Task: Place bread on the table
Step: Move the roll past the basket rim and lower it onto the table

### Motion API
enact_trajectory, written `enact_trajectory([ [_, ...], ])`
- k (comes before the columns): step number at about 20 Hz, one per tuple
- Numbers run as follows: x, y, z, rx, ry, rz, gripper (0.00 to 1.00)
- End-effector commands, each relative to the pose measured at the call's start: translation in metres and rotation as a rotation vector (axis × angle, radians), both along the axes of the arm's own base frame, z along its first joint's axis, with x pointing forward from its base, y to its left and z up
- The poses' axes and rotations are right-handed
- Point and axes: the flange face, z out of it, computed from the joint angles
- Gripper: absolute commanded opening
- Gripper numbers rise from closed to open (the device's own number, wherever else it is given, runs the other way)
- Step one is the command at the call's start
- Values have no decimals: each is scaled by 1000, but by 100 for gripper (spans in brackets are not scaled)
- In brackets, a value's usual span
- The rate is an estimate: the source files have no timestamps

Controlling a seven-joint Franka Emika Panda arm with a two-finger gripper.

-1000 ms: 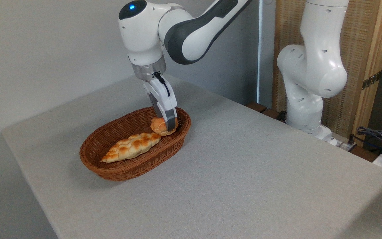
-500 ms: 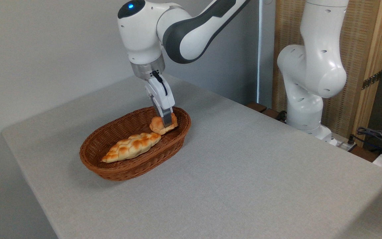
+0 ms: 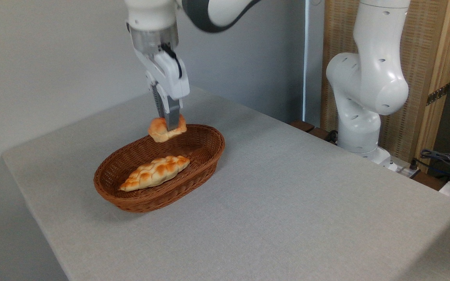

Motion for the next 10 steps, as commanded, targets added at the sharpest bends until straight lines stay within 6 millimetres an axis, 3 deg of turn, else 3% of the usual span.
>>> enact_trajectory([
  [1, 27, 57, 23, 103, -58, 6, 25],
  [5, 46, 130, -1, 210, -47, -45, 33],
  [6, 50, 144, -9, 222, -36, -34, 43],
  [7, 55, 152, -20, 236, -20, -26, 62],
  [9, 63, 156, -43, 280, 8, -31, 82],
  [10, 69, 155, -57, 301, 18, -34, 100],
])
